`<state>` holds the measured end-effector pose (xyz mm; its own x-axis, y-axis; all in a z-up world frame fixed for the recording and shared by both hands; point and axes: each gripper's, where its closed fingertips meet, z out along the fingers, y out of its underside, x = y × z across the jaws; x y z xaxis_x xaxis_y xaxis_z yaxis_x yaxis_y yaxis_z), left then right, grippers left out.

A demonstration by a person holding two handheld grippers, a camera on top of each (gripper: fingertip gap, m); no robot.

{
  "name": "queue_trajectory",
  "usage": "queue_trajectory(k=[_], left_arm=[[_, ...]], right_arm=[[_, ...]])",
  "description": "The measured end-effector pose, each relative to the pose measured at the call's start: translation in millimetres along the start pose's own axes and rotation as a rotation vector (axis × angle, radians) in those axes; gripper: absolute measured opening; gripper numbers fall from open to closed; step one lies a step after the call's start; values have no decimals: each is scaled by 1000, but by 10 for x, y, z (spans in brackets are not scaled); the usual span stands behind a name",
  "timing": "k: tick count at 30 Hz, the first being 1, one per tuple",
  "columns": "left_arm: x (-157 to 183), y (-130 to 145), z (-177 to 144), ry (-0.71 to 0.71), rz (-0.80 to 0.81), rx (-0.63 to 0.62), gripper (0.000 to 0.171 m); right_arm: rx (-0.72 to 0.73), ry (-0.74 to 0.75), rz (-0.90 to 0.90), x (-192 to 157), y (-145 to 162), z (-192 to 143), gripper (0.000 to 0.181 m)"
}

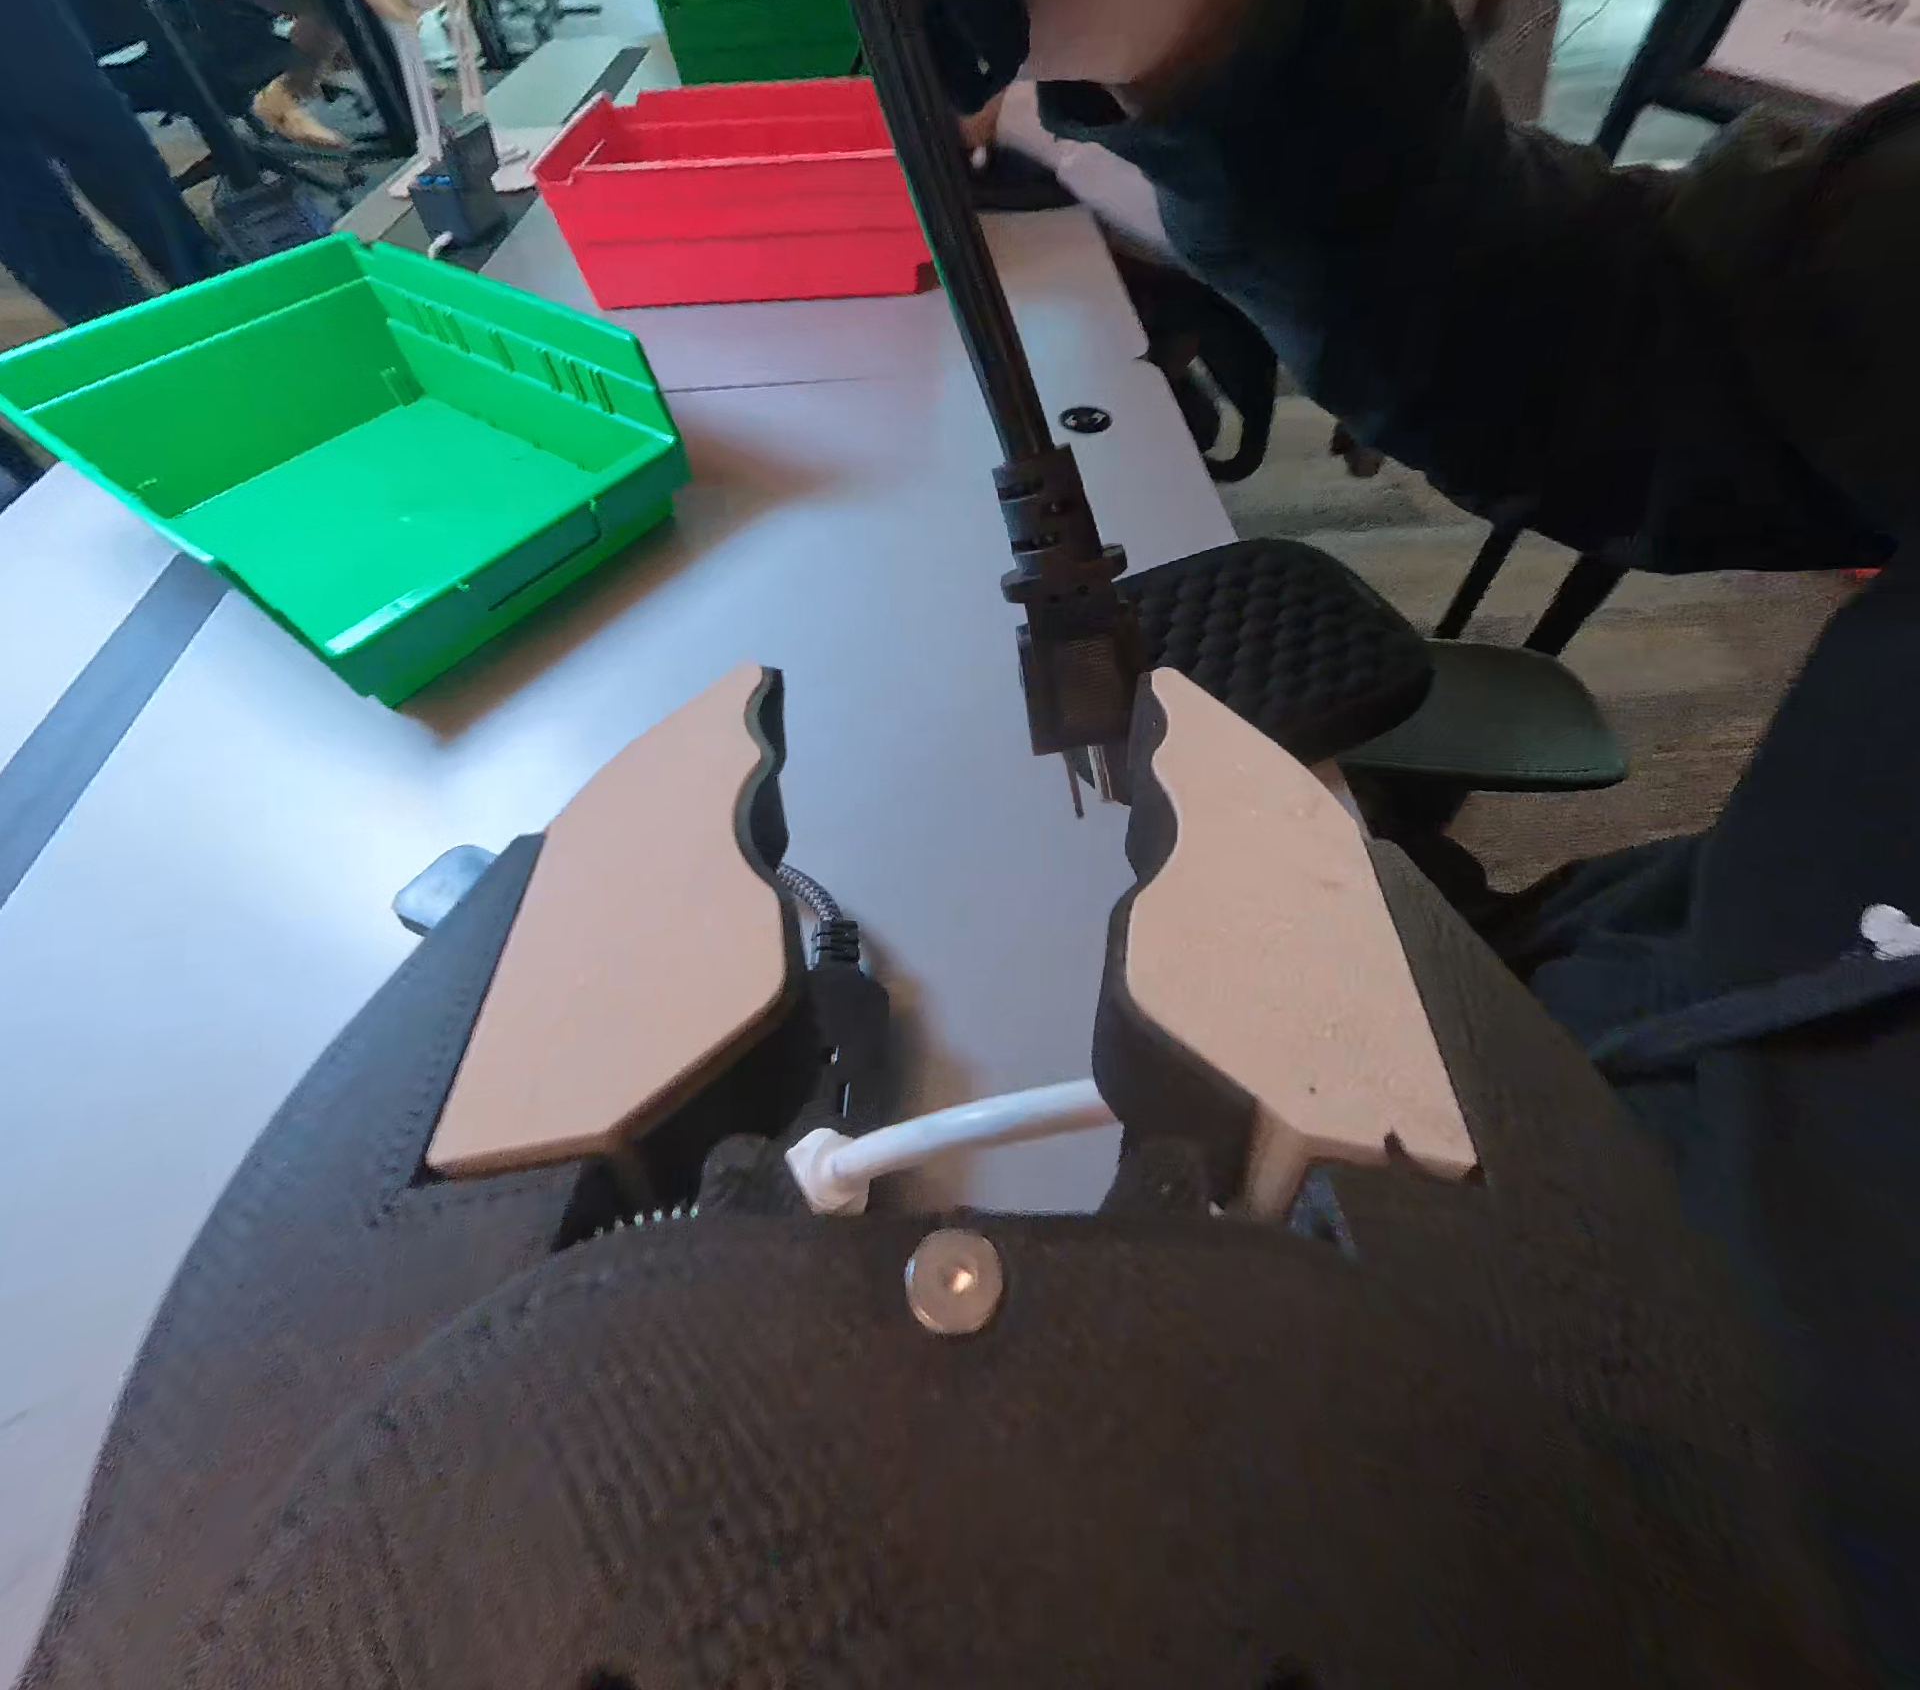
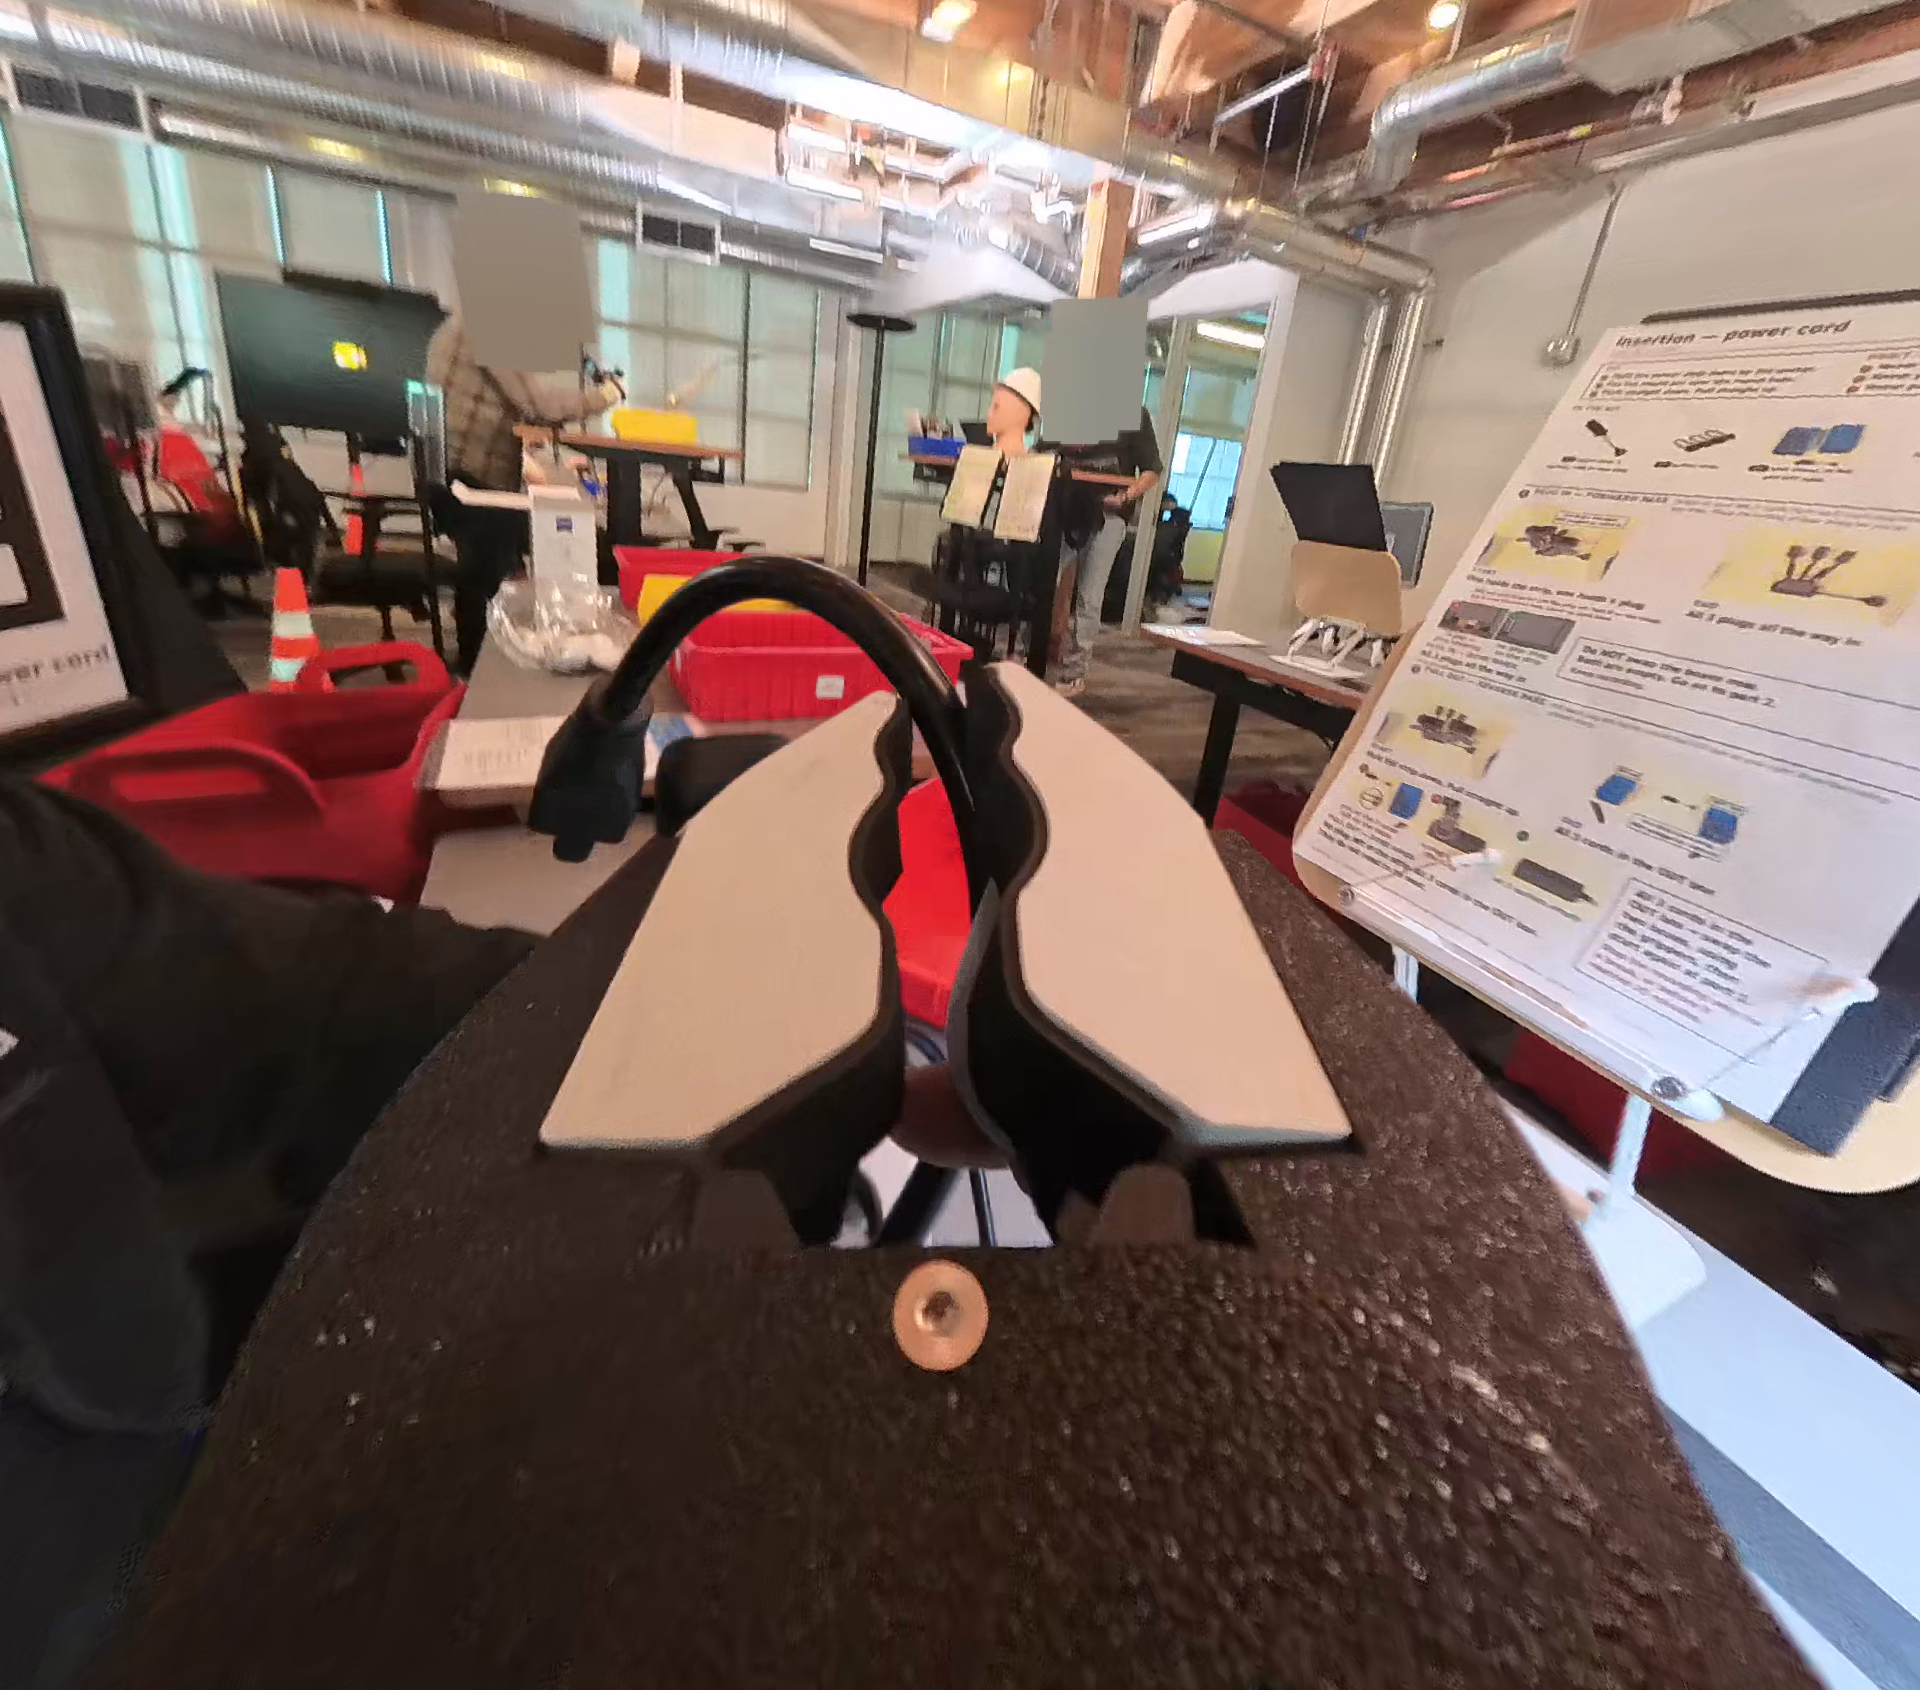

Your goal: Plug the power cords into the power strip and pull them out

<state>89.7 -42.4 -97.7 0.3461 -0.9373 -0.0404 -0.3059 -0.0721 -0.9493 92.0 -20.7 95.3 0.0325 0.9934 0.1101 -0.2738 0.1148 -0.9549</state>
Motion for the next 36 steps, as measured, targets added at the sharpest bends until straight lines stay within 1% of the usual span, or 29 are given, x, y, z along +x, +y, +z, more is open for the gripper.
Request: queue_trajectory(k=[2,4,7,10,11,12,14,17,19,21,23,25,26,28,30,32,33,36], left_arm=[[59,4,74,13,-16,-1,64],[154,-1,95,84,-77,3,65],[153,15,77,80,-76,-10,65],[291,123,152,153,-108,-62,67],[294,153,176,149,-110,-75,71],[236,158,188,105,-93,-69,63],[73,136,170,-9,-30,-43,27],[30,115,98,-25,-14,-35,26],[28,112,24,2,-39,-30,26],[38,114,-51,62,-106,-20,25],[1,120,-118,92,-167,-4,25],[-37,97,-180,112,-215,18,24],[-51,89,-207,121,-235,21,24],[-60,60,-263,152,-273,38,24],[-33,51,-306,209,-315,43,25],[-49,78,-301,207,-316,36,25],[-62,104,-279,192,-305,24,25],[-17,164,-183,170,-253,-13,25]], right_arm=[[29,17,-4,-6,-11,24,14],[22,40,-7,9,11,49,14],[33,43,-5,2,-4,67,14],[64,86,-20,49,-79,64,13],[65,81,-30,39,-100,68,14],[72,70,-24,16,-125,71,13],[92,68,-5,-10,-165,57,13],[97,106,-11,44,-153,-27,14],[95,111,-17,93,-94,-124,14],[92,66,17,114,12,-239,14],[109,18,73,132,148,-387,16],[63,12,148,174,455,-532,35],[48,1,172,160,624,-605,41],[18,-15,197,93,969,-733,42],[-72,-5,159,39,1361,-779,46],[-160,-27,166,-45,1647,-715,47],[-183,-60,207,-122,1711,-632,51],[-162,-142,311,-343,1719,-292,51]])
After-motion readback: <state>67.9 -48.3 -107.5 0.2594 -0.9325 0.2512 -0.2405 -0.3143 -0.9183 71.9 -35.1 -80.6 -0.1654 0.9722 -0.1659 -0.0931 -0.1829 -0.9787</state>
